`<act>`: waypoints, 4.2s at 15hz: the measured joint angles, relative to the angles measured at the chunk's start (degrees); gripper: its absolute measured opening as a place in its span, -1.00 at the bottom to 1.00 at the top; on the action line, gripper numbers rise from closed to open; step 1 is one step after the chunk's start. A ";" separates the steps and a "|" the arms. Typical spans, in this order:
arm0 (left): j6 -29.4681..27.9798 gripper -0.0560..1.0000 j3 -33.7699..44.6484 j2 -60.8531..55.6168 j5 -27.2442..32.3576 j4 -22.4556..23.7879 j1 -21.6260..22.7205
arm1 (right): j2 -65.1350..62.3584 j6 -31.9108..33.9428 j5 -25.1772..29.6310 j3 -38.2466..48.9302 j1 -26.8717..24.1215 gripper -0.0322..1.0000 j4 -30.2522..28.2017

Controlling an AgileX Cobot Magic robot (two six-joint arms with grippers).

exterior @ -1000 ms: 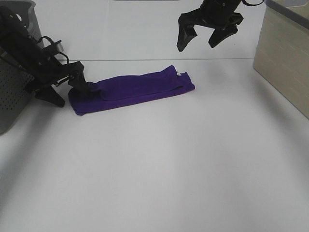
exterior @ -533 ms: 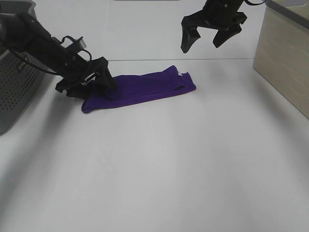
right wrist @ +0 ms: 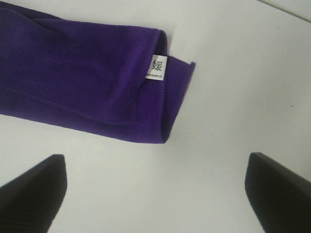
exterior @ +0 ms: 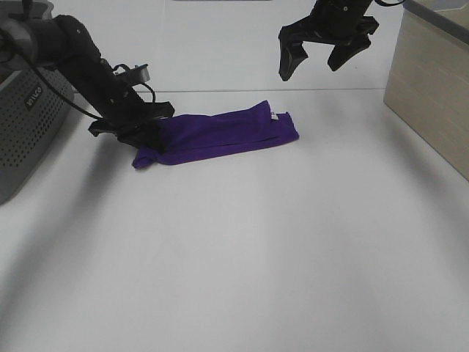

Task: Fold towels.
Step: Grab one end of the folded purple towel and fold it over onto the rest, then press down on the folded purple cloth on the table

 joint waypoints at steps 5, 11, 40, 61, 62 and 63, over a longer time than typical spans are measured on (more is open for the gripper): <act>-2.69 -0.82 -16.90 -0.74 6.53 7.28 0.00 | -3.90 0.00 0.11 0.00 0.00 0.93 -0.69; -2.01 -0.82 -19.25 0.86 6.76 3.78 -5.50 | -10.20 0.46 0.17 0.00 0.00 0.93 -0.34; -10.37 0.22 -19.25 -11.29 6.88 23.15 -1.09 | -19.88 0.57 0.23 2.75 0.00 0.93 4.70; -12.43 0.22 -19.25 -16.04 7.05 21.66 2.75 | 17.13 -41.20 -8.42 -4.24 3.21 0.93 34.89; -12.43 0.22 -19.25 -16.04 7.05 21.66 2.75 | 17.36 -40.79 -8.88 -4.35 3.21 0.93 34.26; -12.43 0.22 -19.25 -16.04 7.10 21.66 2.75 | 17.59 -40.22 -9.74 -4.47 2.81 0.93 33.58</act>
